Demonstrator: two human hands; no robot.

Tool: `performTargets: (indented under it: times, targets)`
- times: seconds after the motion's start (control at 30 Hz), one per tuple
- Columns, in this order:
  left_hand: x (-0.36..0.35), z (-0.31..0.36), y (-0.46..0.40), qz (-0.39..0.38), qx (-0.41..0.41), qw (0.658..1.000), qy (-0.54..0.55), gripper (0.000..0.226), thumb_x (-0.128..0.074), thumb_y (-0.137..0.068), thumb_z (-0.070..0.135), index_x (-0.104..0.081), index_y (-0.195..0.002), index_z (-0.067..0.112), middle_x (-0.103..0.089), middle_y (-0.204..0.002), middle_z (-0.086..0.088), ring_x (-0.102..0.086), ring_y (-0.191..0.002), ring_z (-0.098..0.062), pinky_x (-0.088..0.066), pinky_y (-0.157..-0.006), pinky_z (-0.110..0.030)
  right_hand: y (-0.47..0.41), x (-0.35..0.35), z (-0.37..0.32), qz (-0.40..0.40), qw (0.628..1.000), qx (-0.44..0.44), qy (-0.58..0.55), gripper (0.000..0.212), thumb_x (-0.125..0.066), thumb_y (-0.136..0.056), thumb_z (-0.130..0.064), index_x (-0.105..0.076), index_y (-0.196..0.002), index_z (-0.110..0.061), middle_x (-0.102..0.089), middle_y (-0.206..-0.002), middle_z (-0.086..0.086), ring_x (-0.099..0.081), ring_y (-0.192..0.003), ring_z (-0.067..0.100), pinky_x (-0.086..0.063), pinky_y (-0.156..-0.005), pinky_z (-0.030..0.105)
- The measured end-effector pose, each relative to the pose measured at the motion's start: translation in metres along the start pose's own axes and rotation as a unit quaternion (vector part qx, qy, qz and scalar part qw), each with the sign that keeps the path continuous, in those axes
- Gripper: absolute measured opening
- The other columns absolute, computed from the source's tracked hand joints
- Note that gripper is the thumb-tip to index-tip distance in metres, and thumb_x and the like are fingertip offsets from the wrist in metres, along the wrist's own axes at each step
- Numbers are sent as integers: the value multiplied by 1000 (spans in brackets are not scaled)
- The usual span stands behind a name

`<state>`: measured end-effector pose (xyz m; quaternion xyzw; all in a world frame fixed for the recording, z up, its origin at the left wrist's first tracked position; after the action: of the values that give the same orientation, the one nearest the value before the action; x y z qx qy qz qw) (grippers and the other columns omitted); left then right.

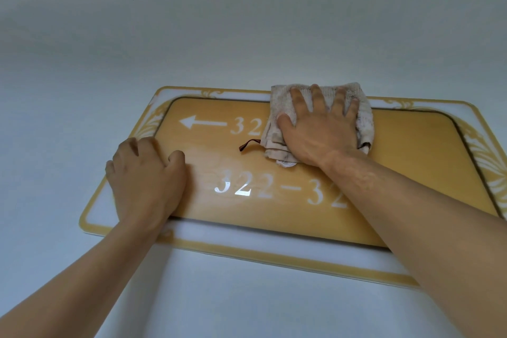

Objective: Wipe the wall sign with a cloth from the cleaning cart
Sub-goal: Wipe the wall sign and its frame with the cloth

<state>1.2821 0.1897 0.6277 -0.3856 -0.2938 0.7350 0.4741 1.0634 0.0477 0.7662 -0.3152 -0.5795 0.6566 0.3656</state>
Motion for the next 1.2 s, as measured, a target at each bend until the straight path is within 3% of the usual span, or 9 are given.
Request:
performTargets:
  times: [0.2,0.4,0.77,0.87,1.2]
  targets:
    - [2,-3,0,2,1,1000,2,48,-44,-89,33,-53,-126,3,-46,-136,-23,-40,-128,-41,-25,-115,-53,-2,1,-13,2,1000,6,0,71,-9,-96,-66,-3,-160,-36,1,-170,4,8,-151,46,7,-118,64]
    - [2,-1,0,3,-8,1000,4,60,-36,-82,40,-55,-125,3,-47,-138,-25,-41,-128,-41,-27,-113,-52,-1,-1,-38,4,1000,17,-7,71,-11,-96,-64,-5,-160,-35,1,-170,3,8,-151,46,9,-118,63]
    - [2,-3,-2,5,-29,1000,-4,61,-37,-82,41,-55,-125,1,-47,-136,-28,-42,-125,-43,-28,-112,-54,-3,-1,-98,13,999,40,-24,71,-14,-96,-62,-8,-161,-32,-1,-170,8,8,-150,49,13,-116,65]
    - [2,-6,-4,9,-33,999,-4,54,-43,-88,37,-54,-127,1,-46,-137,-27,-41,-127,-43,-26,-113,-55,-4,0,-103,15,999,38,-25,71,-15,-96,-62,-10,-161,-32,-3,-170,8,7,-150,49,12,-116,65]
    - [0,-6,-3,10,-39,999,-7,65,-34,-81,43,-56,-123,-1,-48,-129,-31,-43,-121,-45,-28,-111,-56,-3,-2,-107,7,999,29,-25,71,-16,-96,-61,-9,-161,-31,-3,-169,9,7,-150,49,10,-116,65]
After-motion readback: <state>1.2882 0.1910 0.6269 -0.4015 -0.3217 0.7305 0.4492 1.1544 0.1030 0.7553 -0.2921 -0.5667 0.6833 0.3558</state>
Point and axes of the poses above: each hand's wrist, its own y-axis away from the middle knuckle, its own x-axis out of the back of the hand, z = x × y, the point moved 6 cm from there along -y, towards the middle knuckle
